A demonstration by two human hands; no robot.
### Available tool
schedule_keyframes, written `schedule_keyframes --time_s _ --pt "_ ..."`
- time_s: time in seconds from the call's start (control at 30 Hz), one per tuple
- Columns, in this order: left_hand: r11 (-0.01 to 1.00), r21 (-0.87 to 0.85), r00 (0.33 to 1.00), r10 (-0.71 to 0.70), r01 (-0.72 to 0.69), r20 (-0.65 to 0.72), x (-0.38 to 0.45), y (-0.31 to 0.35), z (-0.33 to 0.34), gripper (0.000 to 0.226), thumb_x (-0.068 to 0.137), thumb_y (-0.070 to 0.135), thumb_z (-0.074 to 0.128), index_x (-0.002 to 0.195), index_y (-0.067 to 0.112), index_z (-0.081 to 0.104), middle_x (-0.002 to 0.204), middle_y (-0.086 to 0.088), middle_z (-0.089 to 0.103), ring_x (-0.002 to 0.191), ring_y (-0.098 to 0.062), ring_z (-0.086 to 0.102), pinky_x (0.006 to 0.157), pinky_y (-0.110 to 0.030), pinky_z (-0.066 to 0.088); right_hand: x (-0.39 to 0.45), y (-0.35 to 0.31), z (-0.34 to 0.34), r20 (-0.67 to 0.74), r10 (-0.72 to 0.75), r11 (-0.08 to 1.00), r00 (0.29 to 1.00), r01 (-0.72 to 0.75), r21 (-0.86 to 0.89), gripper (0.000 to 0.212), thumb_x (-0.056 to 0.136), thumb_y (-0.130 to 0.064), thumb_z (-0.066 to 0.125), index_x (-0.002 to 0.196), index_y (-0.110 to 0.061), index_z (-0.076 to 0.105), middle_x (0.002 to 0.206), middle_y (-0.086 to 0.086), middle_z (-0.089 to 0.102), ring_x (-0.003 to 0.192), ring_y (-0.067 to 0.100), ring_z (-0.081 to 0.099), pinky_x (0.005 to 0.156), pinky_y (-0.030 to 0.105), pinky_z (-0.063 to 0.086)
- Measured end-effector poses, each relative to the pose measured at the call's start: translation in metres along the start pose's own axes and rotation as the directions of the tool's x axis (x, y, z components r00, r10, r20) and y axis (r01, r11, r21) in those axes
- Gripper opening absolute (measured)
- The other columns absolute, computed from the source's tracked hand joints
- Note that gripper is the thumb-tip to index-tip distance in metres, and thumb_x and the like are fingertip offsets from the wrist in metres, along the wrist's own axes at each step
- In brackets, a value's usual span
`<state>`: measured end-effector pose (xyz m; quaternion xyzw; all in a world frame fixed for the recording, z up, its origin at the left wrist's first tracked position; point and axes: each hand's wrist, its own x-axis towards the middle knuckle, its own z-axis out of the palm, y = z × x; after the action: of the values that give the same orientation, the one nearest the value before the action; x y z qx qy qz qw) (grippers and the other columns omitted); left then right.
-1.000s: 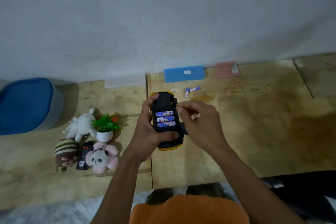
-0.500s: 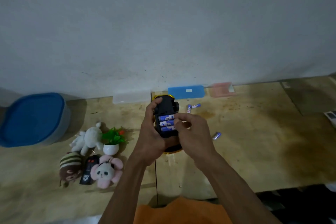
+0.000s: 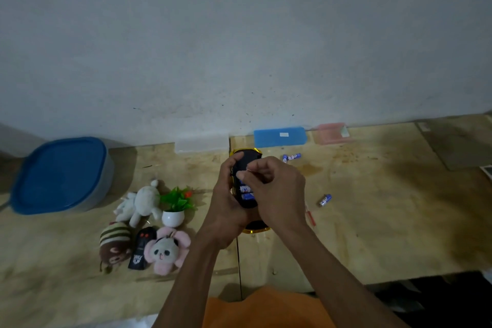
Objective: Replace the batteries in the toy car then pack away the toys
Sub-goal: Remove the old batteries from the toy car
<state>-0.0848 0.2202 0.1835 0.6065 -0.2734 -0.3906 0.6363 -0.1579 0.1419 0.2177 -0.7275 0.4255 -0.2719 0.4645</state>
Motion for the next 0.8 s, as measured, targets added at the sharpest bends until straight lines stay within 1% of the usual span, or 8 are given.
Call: schedule_keyframes --time_s 0.1,0.2,0.3,0.43,0.5,0.57,0.6,0.8 --pt "0.999 -0.039 1.000 -0.004 0.004 0.003 0.003 -0.002 -0.004 0.104 0.058 -0.022 0.084 0.138 0.031 0.044 0.135 0.000 0.061 0.113 -0.015 0.068 0.084 -0.030 0.059 0.004 0.003 -0.003 -0.018 -0.025 1.000 1.000 0.025 -0.003 0.014 0.083 -0.019 0.080 0.094 -0.018 0.072 0.082 -0.018 0.067 0.077 -0.009 0.064 0.071 0.002 0.047" --pt "0.997 -0.066 0.999 -0.029 0.030 0.022 0.005 -0.004 -0.009 0.107 0.056 -0.022 0.084 0.136 0.039 0.047 0.133 0.002 0.061 0.108 -0.028 0.070 0.082 -0.045 0.061 0.014 0.001 -0.019 -0.032 0.133 0.955 0.991 -0.119 0.273 0.012 0.085 -0.015 0.078 0.094 -0.016 0.071 0.085 -0.008 0.075 0.081 0.003 0.071 0.075 0.015 0.056" --pt "0.994 -0.088 0.998 -0.058 0.060 0.025 0.007 -0.006 -0.013 0.105 0.055 -0.015 0.085 0.136 0.042 0.048 0.136 -0.004 0.059 0.105 -0.039 0.068 0.082 -0.056 0.060 0.026 -0.006 -0.040 0.183 0.348 0.636 0.920 -0.375 0.675 0.012 0.091 -0.009 0.069 0.103 -0.007 0.069 0.091 0.007 0.075 0.084 0.018 0.073 0.081 0.033 0.062" --pt "0.990 -0.100 0.994 -0.092 0.097 0.058 0.010 -0.008 -0.010 0.105 0.054 -0.013 0.085 0.135 0.044 0.049 0.135 -0.011 0.059 0.106 -0.045 0.066 0.082 -0.055 0.059 0.041 -0.004 -0.054 0.341 0.443 0.348 0.829 -0.509 0.787 0.016 0.098 -0.006 0.057 0.107 0.001 0.068 0.082 0.010 0.067 0.068 0.016 0.067 0.068 0.030 0.060" --pt "0.989 -0.107 0.992 -0.099 0.107 0.076 0.012 -0.007 -0.006 0.105 0.056 -0.016 0.083 0.134 0.044 0.049 0.133 -0.011 0.061 0.105 -0.043 0.066 0.080 -0.051 0.060 0.044 0.001 -0.055 0.304 0.381 0.579 0.873 -0.481 0.658 0.015 0.097 -0.012 0.061 0.103 -0.005 0.072 0.080 0.000 0.062 0.057 0.008 0.051 0.053 0.021 0.045" --pt "0.989 -0.100 0.992 -0.096 0.104 0.088 0.014 -0.004 -0.002 0.106 0.057 -0.019 0.082 0.136 0.043 0.047 0.133 -0.010 0.061 0.104 -0.040 0.068 0.079 -0.049 0.061 0.045 0.009 -0.054 0.238 0.133 0.949 0.962 -0.193 0.249 0.010 0.093 -0.022 0.067 0.090 -0.017 0.075 0.073 -0.016 0.064 0.057 0.003 0.052 0.053 0.018 0.042" --pt "0.990 -0.094 0.991 -0.095 0.104 0.090 0.015 -0.004 0.000 0.108 0.059 -0.022 0.082 0.139 0.041 0.045 0.133 -0.008 0.061 0.105 -0.039 0.069 0.079 -0.049 0.061 0.045 0.012 -0.054 0.262 -0.013 0.999 0.965 0.004 0.033 0.008 0.091 -0.025 0.070 0.085 -0.023 0.075 0.072 -0.018 0.067 0.064 0.001 0.058 0.059 0.017 0.046" --pt "0.993 -0.072 0.990 -0.083 0.091 0.111 0.021 -0.001 0.008 0.111 0.061 -0.025 0.080 0.146 0.032 0.038 0.137 0.004 0.061 0.116 -0.029 0.067 0.085 -0.044 0.060 0.049 0.011 -0.048 0.596 -0.207 0.758 0.775 0.513 -0.404 0.015 0.096 -0.036 0.058 0.104 -0.038 0.070 0.098 -0.013 0.058 0.090 0.010 0.057 0.075 0.035 0.049"
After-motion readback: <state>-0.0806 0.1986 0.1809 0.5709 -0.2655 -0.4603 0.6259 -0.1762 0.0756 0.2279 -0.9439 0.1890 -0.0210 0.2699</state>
